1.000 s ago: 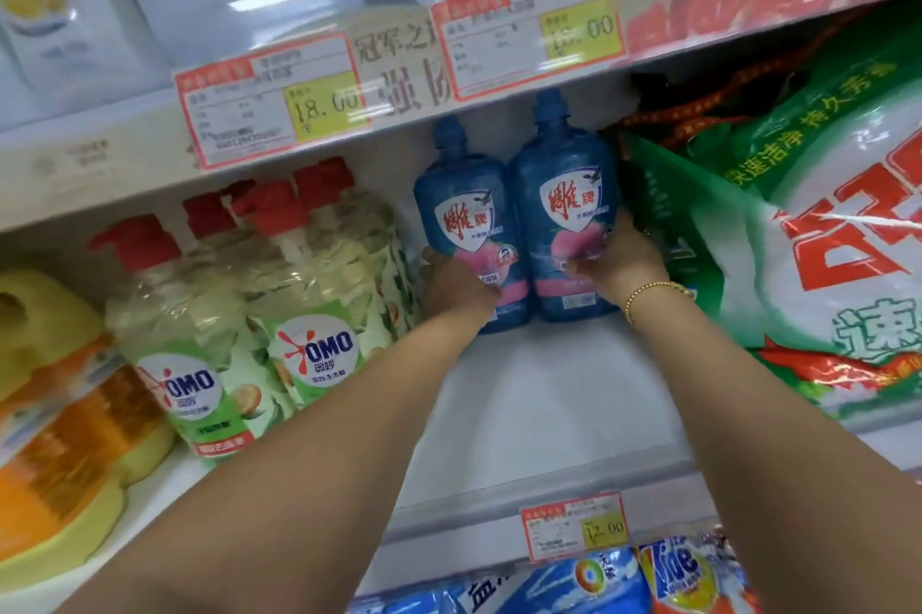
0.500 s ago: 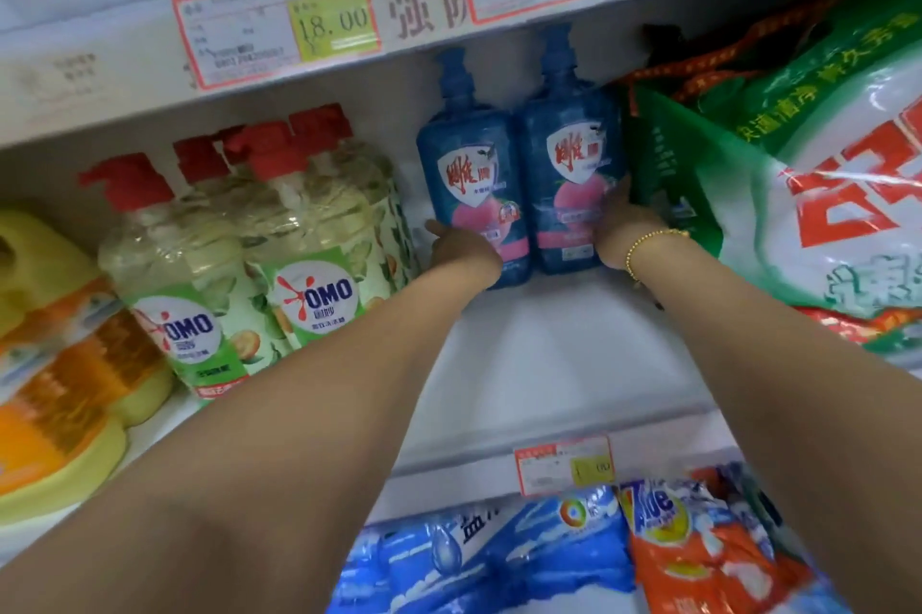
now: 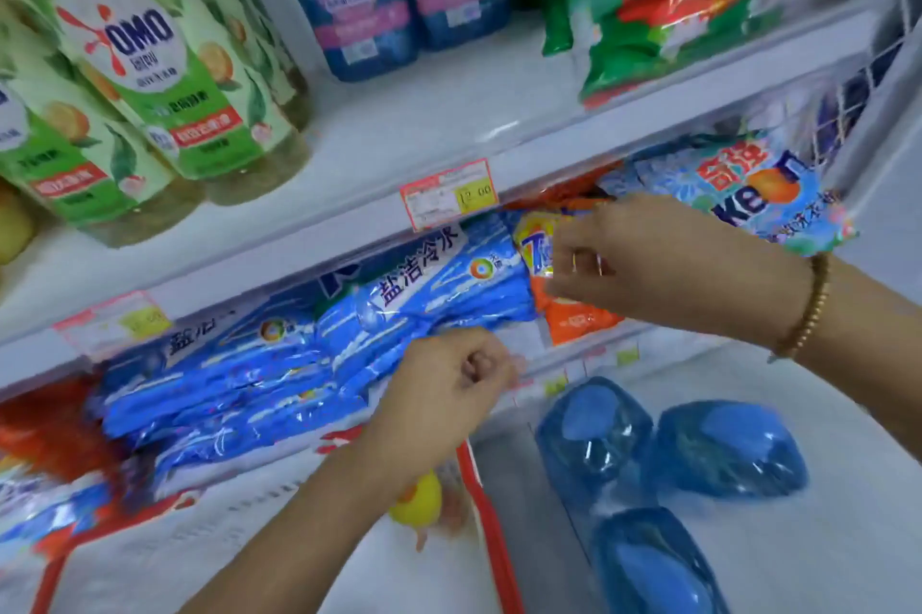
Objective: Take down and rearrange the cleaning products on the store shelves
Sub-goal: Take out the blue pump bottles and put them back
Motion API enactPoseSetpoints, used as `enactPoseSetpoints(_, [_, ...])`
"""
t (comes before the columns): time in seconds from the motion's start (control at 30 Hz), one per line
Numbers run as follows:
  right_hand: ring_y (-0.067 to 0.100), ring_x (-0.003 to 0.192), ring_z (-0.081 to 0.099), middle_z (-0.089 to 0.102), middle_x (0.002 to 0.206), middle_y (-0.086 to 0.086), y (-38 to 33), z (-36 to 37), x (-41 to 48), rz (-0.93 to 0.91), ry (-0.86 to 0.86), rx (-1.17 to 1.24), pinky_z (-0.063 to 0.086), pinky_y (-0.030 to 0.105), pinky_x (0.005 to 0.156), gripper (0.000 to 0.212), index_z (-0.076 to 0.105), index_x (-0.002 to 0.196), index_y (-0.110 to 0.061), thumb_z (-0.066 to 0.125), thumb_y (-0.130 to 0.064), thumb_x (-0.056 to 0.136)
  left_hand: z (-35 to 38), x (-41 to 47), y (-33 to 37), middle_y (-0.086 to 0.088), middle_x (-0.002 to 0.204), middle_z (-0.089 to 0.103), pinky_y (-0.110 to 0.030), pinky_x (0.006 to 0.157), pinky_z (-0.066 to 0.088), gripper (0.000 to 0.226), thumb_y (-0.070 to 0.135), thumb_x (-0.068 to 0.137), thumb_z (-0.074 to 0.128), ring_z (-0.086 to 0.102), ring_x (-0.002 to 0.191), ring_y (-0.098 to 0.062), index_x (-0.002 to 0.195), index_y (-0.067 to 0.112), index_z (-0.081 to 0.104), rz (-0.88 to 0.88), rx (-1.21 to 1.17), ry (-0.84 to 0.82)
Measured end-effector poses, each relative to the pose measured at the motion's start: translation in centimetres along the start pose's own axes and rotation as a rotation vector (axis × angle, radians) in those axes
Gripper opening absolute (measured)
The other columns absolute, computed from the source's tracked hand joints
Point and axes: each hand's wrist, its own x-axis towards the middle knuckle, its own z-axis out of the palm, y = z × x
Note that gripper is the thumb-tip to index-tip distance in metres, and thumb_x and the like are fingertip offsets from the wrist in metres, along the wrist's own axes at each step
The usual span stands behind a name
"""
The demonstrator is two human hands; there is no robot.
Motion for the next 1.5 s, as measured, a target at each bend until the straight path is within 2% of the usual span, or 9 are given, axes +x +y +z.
enactPoseSetpoints(0.03, [0.017,0.084,0.055,0.057,0.085,-0.007,0.5,1.6,-0.9,0.015,-0.154,-0.033,0.031,0.026,0.067,0.02,0.058,0.097,-0.028,0.06,-0.045,0.086,1.6,-0.6,-1.0,0.009,0.078,0.063,-0.012,0.067,0.042,0.008,0.03,0.082,0.072,0.055,0.071,0.002,0.082,0.03,0.064,-0.048,0.023,-0.118])
enactPoseSetpoints(0.17, [0.011,0.101,0.051,0.055,0.126,-0.002,1.8,7.6,-4.4,0.116,-0.605,0.058,0.036,0.016,0.075,0.07,0.042,0.135,-0.029,0.076,-0.032,0.074,6.9,-1.8,-2.7,0.003,0.13,0.059,-0.03,0.102,0.044,0.065,0.019,0.071,0.082,0.056,0.117,-0.013,0.129,0.017,0.053,-0.199,-0.018,-0.373])
enactPoseSetpoints(0.4, [0.028,0.097,0.057,0.064,0.106,0.012,0.8,13.1,-5.7,0.218,-0.153,0.137,0.032,0.03,0.068,0.047,0.054,0.107,-0.011,0.076,-0.032,0.071,9.7,-1.4,-1.6,-0.002,0.12,0.064,-0.021,0.074,0.044,0.057,0.012,0.073,0.08,0.061,0.105,-0.018,0.125,0.012,0.055,-0.319,0.108,-0.276])
enactPoseSetpoints(0.57, [0.028,0.089,0.056,0.062,0.099,0.014,-0.7,12.6,-5.5,0.239,-0.037,0.151,0.029,0.027,0.064,0.045,0.051,0.102,-0.006,0.074,-0.032,0.072,9.1,-2.4,-1.2,0.0,0.118,0.065,-0.038,0.093,0.051,0.063,0.012,0.059,0.086,0.062,0.104,-0.018,0.11,0.026,0.051,-0.361,-0.133,-0.155])
enactPoseSetpoints(0.77, [0.024,0.061,0.043,0.051,0.067,0.007,-4.1,3.5,-5.4,0.085,0.255,0.156,0.025,0.026,0.047,0.038,0.048,0.08,-0.006,0.073,-0.032,0.068,8.5,-5.4,0.8,0.013,0.115,0.063,-0.017,0.086,0.05,0.085,0.023,0.049,0.094,0.061,0.106,-0.001,0.12,0.032,0.049,-0.239,-0.427,0.207])
enactPoseSetpoints(1.03, [0.018,0.051,0.043,0.049,0.054,-0.005,-9.7,-12.6,-6.7,-0.141,0.641,0.064,0.039,0.032,0.061,0.043,0.05,0.076,-0.017,0.068,-0.052,0.057,-2.7,-5.3,10.0,0.013,0.097,0.068,-0.001,0.06,0.044,0.075,0.008,0.043,0.095,0.06,0.085,0.015,0.104,0.035,0.06,0.037,-0.368,0.67])
enactPoseSetpoints(1.2, [0.01,0.068,0.06,0.063,0.078,-0.007,-10.5,-15.3,-5.9,-0.218,0.843,0.386,0.049,0.026,0.062,0.038,0.057,0.091,-0.024,0.077,-0.042,0.063,-11.0,-2.1,12.2,0.013,0.115,0.06,-0.011,0.084,0.048,0.072,0.016,0.056,0.089,0.06,0.106,-0.002,0.116,0.034,0.055,0.305,-0.089,0.781])
enactPoseSetpoints(1.37, [0.002,0.088,0.06,0.063,0.097,-0.013,-8.1,-13.9,-0.9,-0.148,0.866,0.623,0.054,0.028,0.079,0.036,0.058,0.109,-0.028,0.074,-0.021,0.077,-15.2,3.9,11.8,0.014,0.114,0.058,-0.032,0.081,0.054,0.084,0.043,0.039,0.094,0.06,0.097,-0.004,0.112,0.041,0.053,0.31,-0.04,0.75])
enactPoseSetpoints(1.5, [-0.001,0.114,0.052,0.057,0.121,-0.018,-5.2,-11.6,2.8,-0.09,0.753,0.651,0.044,0.023,0.1,0.05,0.047,0.132,-0.029,0.066,-0.023,0.086,-15.3,7.7,10.4,0.006,0.102,0.062,-0.009,0.066,0.043,0.075,0.033,0.039,0.093,0.057,0.081,0.005,0.105,0.03,0.059,0.237,-0.03,0.761])
